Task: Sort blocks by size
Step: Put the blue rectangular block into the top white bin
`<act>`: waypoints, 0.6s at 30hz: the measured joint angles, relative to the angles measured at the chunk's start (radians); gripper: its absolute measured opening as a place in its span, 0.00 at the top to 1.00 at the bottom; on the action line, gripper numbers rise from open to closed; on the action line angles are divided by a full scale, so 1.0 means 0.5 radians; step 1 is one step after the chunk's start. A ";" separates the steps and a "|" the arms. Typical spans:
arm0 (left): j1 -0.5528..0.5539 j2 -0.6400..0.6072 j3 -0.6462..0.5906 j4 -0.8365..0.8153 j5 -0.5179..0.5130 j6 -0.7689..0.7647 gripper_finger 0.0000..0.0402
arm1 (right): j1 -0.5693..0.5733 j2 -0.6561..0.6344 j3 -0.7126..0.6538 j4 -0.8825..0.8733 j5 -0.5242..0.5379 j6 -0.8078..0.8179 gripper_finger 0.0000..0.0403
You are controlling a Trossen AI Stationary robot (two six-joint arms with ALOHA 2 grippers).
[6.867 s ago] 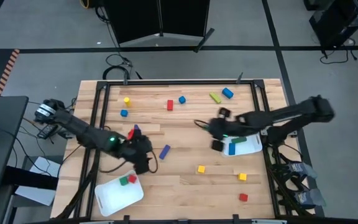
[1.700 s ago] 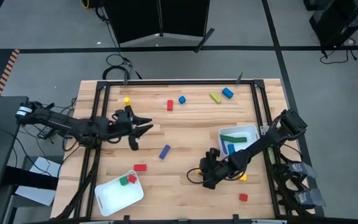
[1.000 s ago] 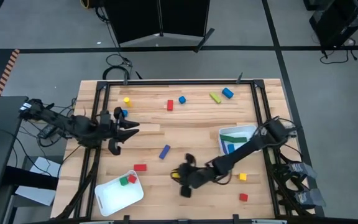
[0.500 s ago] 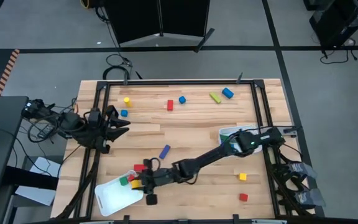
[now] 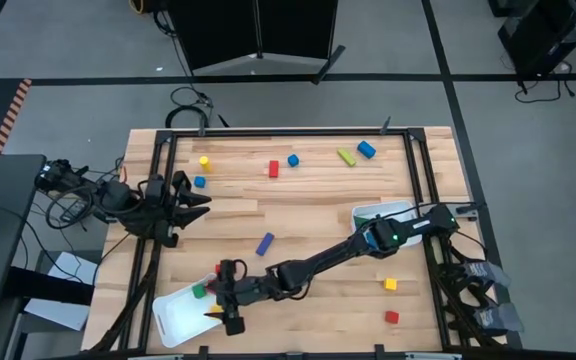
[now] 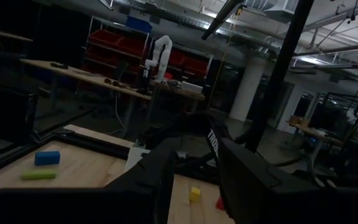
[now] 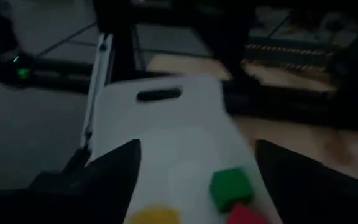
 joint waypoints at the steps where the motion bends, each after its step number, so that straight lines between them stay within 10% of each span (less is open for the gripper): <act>1: 0.000 0.000 0.000 0.001 0.000 0.002 0.67 | 0.003 -0.002 0.000 0.000 0.003 -0.009 0.16; 18: 0.000 0.000 0.000 -0.037 0.000 -0.041 0.67 | 0.066 -0.147 -0.006 -0.280 0.274 -0.255 0.45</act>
